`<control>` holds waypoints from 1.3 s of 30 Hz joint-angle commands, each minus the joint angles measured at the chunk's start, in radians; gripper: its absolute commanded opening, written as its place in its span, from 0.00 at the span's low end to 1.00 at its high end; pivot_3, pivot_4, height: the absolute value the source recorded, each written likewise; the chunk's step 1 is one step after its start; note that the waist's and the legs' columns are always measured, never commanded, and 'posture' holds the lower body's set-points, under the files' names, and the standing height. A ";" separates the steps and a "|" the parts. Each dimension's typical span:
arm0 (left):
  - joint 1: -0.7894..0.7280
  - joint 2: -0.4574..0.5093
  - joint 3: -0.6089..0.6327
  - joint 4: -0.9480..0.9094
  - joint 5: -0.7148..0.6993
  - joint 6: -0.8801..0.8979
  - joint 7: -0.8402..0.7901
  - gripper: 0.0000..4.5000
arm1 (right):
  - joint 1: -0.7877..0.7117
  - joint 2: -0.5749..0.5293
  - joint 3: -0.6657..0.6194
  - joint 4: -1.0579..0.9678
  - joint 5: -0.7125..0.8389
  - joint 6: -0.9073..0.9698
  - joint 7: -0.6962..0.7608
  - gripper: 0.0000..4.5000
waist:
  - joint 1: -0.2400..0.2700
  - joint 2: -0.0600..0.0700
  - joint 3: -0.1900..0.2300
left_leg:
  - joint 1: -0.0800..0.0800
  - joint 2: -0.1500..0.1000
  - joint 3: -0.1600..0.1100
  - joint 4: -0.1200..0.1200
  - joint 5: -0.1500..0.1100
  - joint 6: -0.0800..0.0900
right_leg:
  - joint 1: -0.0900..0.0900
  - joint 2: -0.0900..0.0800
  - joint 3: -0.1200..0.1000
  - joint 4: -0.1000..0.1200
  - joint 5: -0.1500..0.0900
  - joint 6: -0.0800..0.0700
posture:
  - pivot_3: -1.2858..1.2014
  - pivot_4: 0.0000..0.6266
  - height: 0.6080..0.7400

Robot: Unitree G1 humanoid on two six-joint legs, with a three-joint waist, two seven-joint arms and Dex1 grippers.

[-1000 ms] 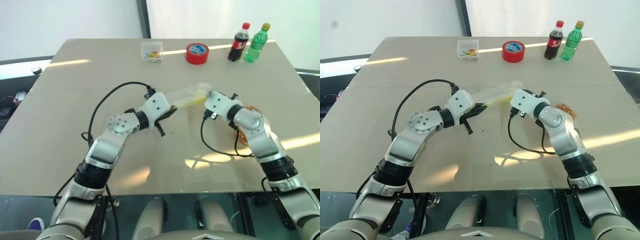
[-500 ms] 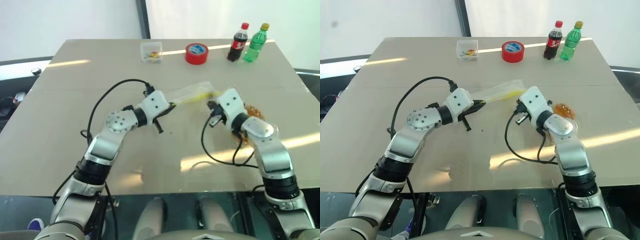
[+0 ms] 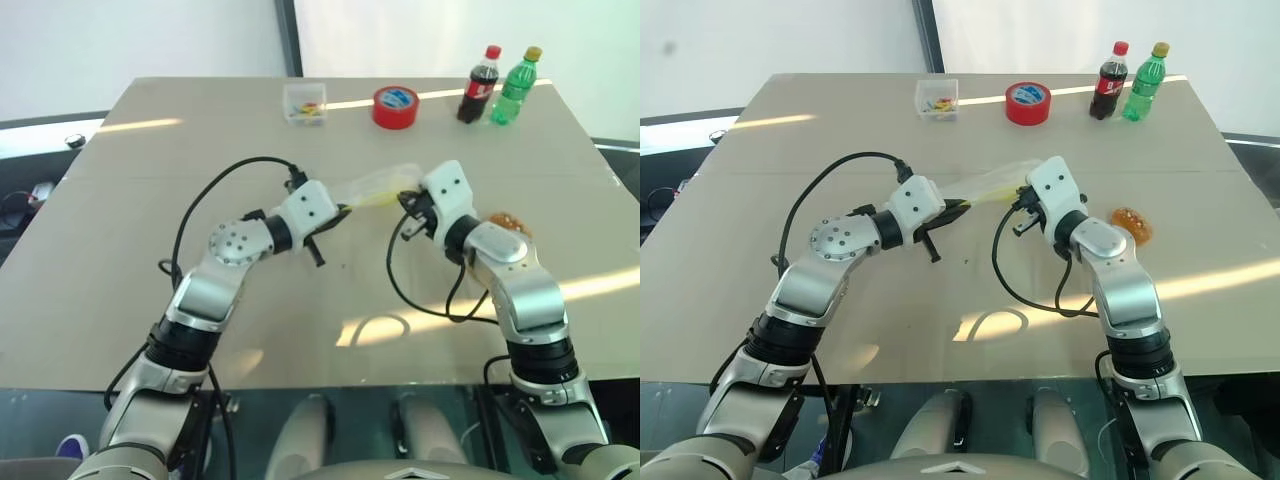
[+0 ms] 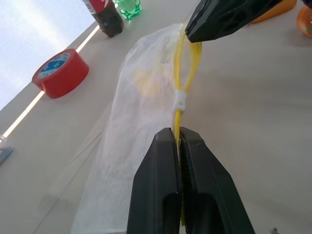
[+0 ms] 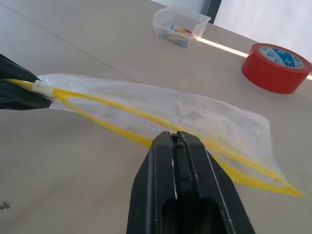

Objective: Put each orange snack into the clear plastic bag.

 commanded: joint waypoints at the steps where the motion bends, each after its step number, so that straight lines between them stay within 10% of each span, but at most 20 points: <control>1: -0.001 0.003 0.024 -0.059 -0.007 0.008 0.002 0.00 | -0.005 -0.008 0.017 -0.008 0.006 -0.017 -0.011 0.01 | 0.000 0.000 0.000 | 0.000 0.000 0.000 0.000 0.000 0.000 | 0.000 0.000 0.000 0.000 0.000 0.000 | 0.52 0.24 1.00; 12: 0.037 0.018 0.024 -0.114 -0.033 -0.005 -0.047 0.00 | -0.037 -0.002 0.110 0.144 -0.077 -0.208 -0.075 0.01 | -0.002 0.000 0.000 | 0.000 0.000 0.000 0.000 0.000 0.000 | 0.000 0.000 0.000 0.000 0.000 0.000 | 0.52 0.24 1.00; 21: 0.065 0.056 0.041 -0.100 -0.037 -0.011 -0.068 0.00 | -0.133 -0.217 0.439 0.489 -0.610 -0.693 -0.283 0.01 | -0.002 0.000 0.000 | 0.001 0.000 0.001 -0.001 0.002 -0.003 | 0.000 0.000 0.000 -0.001 0.000 0.000 | 0.52 0.24 1.00; 31: 0.077 0.055 0.061 -0.094 -0.043 0.013 -0.050 0.00 | -0.131 -0.213 0.408 0.518 -0.698 -0.738 -0.302 0.99 | -0.002 0.000 0.000 | 0.000 0.000 0.001 0.000 0.002 -0.003 | 0.000 0.000 0.001 -0.001 0.000 0.000 | 0.52 0.24 1.00; 39: 0.048 0.037 0.077 -0.038 -0.048 0.048 -0.019 0.00 | -0.099 -0.243 0.329 0.411 -0.655 -0.749 -0.251 0.99 | -0.002 0.000 0.000 | 0.000 0.000 0.001 0.000 0.002 -0.003 | 0.000 0.000 0.001 -0.001 0.000 0.000 | 0.52 0.24 1.00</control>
